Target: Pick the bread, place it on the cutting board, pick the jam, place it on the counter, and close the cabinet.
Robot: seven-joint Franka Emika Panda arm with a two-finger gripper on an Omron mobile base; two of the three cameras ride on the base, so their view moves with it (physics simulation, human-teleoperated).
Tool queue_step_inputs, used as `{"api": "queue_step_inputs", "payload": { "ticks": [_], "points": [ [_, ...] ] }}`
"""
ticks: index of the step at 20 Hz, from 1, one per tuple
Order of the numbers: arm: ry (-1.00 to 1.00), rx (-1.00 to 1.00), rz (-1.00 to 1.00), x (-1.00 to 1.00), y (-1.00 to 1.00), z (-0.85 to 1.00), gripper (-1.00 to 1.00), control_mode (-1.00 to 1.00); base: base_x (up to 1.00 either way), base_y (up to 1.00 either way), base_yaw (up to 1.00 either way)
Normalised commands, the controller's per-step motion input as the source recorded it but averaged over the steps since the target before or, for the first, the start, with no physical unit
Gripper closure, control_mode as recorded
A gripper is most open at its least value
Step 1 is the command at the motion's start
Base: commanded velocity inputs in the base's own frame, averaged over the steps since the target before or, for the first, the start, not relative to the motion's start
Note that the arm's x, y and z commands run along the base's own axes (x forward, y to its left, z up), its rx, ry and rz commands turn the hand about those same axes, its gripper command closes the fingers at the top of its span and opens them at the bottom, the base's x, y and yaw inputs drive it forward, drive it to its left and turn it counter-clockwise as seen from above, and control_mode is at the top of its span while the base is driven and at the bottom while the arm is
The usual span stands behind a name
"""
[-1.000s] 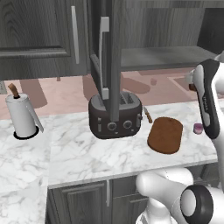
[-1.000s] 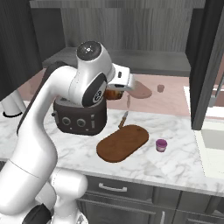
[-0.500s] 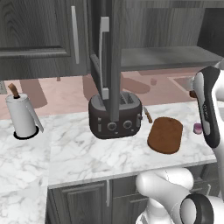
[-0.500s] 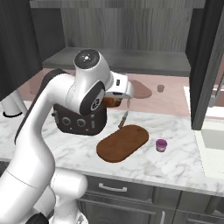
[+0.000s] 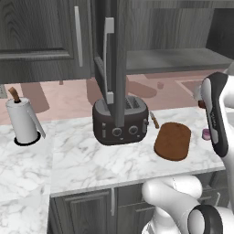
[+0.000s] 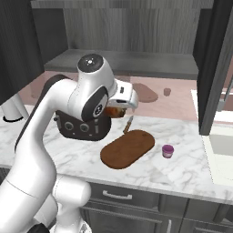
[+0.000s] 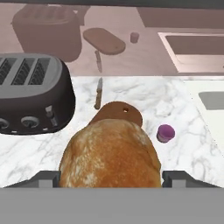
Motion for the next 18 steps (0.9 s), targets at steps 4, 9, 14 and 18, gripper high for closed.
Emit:
{"api": "queue_step_inputs", "payload": {
  "ticks": [4,9,14,18],
  "points": [
    [0.07,0.0,0.0,0.0,0.0,-0.18,1.0,-1.0,0.0,0.0,0.0],
    [0.03,0.0,0.0,0.0,0.0,-0.26,1.0,-1.0,0.0,0.0,0.0],
    [0.0,0.0,0.0,0.0,0.0,-0.34,1.0,-1.0,0.0,0.0,0.0],
    [0.0,0.0,0.0,0.0,0.0,-0.38,1.0,-1.0,0.0,0.0,0.0]
  ]
}}
